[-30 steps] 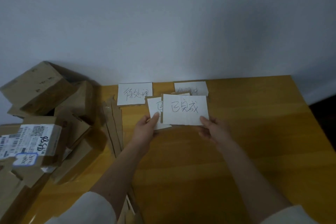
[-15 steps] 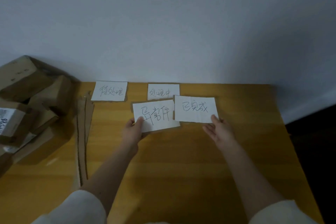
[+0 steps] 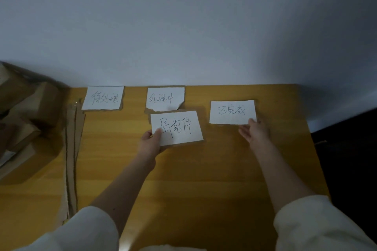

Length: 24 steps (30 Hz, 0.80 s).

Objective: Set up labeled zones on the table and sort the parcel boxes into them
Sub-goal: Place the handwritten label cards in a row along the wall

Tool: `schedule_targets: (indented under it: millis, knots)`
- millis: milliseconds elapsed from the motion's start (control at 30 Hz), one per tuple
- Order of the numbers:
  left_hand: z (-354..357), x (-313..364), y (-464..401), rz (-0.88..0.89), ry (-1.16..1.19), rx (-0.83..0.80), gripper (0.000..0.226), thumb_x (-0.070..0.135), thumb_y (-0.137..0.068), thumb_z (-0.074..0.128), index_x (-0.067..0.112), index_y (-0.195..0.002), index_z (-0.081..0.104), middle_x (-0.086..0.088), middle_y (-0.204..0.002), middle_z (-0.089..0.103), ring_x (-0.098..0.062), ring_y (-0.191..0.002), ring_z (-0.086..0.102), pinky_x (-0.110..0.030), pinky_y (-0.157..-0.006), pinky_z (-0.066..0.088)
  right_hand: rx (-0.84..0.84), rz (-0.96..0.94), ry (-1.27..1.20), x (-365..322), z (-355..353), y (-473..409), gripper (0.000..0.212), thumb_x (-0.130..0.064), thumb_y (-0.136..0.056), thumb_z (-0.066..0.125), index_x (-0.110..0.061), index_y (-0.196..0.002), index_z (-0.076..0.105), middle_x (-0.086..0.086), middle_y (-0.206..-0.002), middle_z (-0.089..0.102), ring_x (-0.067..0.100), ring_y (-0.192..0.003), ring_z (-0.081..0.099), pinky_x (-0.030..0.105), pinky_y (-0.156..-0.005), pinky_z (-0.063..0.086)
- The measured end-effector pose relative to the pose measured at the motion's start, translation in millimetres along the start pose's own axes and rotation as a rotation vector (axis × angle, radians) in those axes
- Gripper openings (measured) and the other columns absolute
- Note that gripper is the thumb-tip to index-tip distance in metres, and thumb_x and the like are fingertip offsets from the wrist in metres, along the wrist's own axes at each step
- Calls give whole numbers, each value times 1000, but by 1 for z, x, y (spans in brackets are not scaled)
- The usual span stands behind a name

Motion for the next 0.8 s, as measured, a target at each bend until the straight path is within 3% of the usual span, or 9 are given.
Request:
schedule_targets:
  millis: [67,133,200,300,400,533,800]
  knots:
    - [6,-2,-3,-4,-15,-10,25,24,-96,54,10,-117,53,-11,-110,57,-21,-87,57,-27,-64,52,79,-57,188,0,-1,-8,39,-22,-99,51,-13,-137,47,11,-130,57,24,-107,60,37,-87,53]
    - [10,-3,-6,-15,-21,-10,21,24,-96,54,11,-112,53,-11,-109,57,-20,-86,58,-28,-67,53,249,-177,526,-1,-7,-12,51,-28,-96,56,-16,-143,40,16,-142,45,33,-126,47,44,-97,46]
    - [13,-4,-10,-25,-29,-9,19,25,-96,54,12,-110,52,-11,-107,57,-20,-86,58,-29,-68,54,289,-371,738,1,-6,-12,50,-27,-95,55,-19,-143,42,15,-144,42,35,-133,38,48,-103,42]
    - [17,-6,-14,-25,-34,-14,21,25,-96,54,11,-112,54,-9,-104,58,-19,-84,58,-28,-66,53,141,-586,923,12,7,-15,36,-24,-96,52,-21,-132,57,8,-140,49,31,-129,40,46,-103,40]
    - [19,-7,-17,-32,-15,-19,19,23,-97,54,11,-112,53,-6,-99,59,-17,-83,58,-28,-66,53,-21,-666,1086,24,21,-19,33,-25,-98,48,-22,-130,59,3,-146,47,26,-137,35,45,-112,33]
    - [16,-7,-23,-36,-8,-13,22,24,-96,55,11,-114,55,-6,-102,60,-16,-83,58,-28,-65,52,-114,-709,1308,31,40,-22,39,-37,-101,38,-28,-136,53,2,-158,30,25,-147,21,46,-119,20]
    - [9,-8,-33,-55,-4,-7,33,25,-96,55,7,-123,54,-8,-108,60,-18,-87,60,-30,-71,55,-232,-633,1403,19,78,-26,47,-45,-101,35,-32,-146,40,-1,-164,11,22,-150,3,50,-120,3]
Point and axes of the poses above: each hand's wrist, its own y-axis away from the middle knuckle, its own z-axis out of the palm, x = y × z, the point moved 3 cm from there along -y, towards the middle knuckle
